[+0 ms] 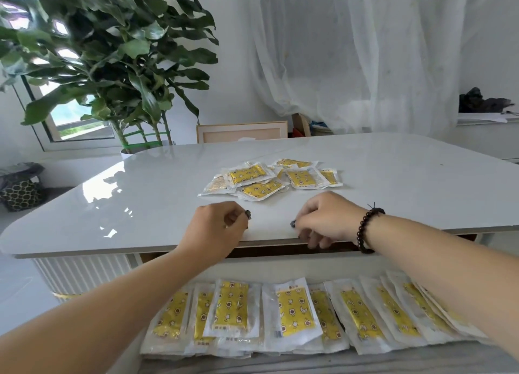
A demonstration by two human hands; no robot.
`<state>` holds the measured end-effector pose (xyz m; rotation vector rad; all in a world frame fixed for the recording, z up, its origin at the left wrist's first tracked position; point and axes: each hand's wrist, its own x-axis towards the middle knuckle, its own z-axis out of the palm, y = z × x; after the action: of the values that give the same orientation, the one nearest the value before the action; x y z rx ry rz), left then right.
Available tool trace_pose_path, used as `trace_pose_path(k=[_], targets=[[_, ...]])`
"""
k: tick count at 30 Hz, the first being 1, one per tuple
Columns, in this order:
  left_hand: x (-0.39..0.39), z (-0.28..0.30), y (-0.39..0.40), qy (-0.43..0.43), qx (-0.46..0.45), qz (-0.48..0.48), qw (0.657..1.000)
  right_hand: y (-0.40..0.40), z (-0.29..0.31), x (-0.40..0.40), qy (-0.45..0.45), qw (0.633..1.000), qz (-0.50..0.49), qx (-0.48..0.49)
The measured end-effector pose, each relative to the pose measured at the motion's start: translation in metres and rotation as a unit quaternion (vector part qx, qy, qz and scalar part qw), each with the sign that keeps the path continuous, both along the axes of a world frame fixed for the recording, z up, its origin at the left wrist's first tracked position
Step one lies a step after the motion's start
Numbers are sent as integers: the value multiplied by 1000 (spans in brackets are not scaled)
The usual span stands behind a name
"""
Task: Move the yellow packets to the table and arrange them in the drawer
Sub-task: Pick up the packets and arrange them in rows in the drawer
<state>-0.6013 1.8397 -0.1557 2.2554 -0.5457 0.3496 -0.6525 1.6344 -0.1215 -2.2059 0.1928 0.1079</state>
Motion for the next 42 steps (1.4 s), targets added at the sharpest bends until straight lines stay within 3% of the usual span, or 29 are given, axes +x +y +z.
trace_pose_path(k=[2, 4, 10, 17, 26, 28, 31, 35, 38, 42], targets=[[13, 0, -4, 6, 20, 23, 1000, -5, -2, 16, -44, 996, -63, 53], [27, -3, -8, 24, 80, 45, 995, -11, -12, 34, -92, 988, -121, 36], [68, -6, -24, -7, 98, 47, 994, -19, -39, 88, -187, 925, -164, -288], [100, -3, -42, 23, 193, 8, 981, -28, -34, 118, -27, 936, -111, -334], [79, -5, -38, -23, 245, 78, 966, -19, -36, 94, -67, 898, -93, -424], [66, -3, -37, -43, 310, 77, 947, -11, -35, 78, -63, 900, -80, -424], [44, 6, -34, -99, 449, 30, 888, -4, -35, 52, -58, 900, -56, -427], [11, 19, -26, -156, 543, 13, 825, 0, -26, 18, -17, 899, -7, -438], [-8, 34, -17, -167, 550, 39, 818, 3, -9, -1, 31, 905, 39, -422], [-26, 48, -8, -146, 525, 87, 834, 5, -2, -25, 52, 895, 68, -438]])
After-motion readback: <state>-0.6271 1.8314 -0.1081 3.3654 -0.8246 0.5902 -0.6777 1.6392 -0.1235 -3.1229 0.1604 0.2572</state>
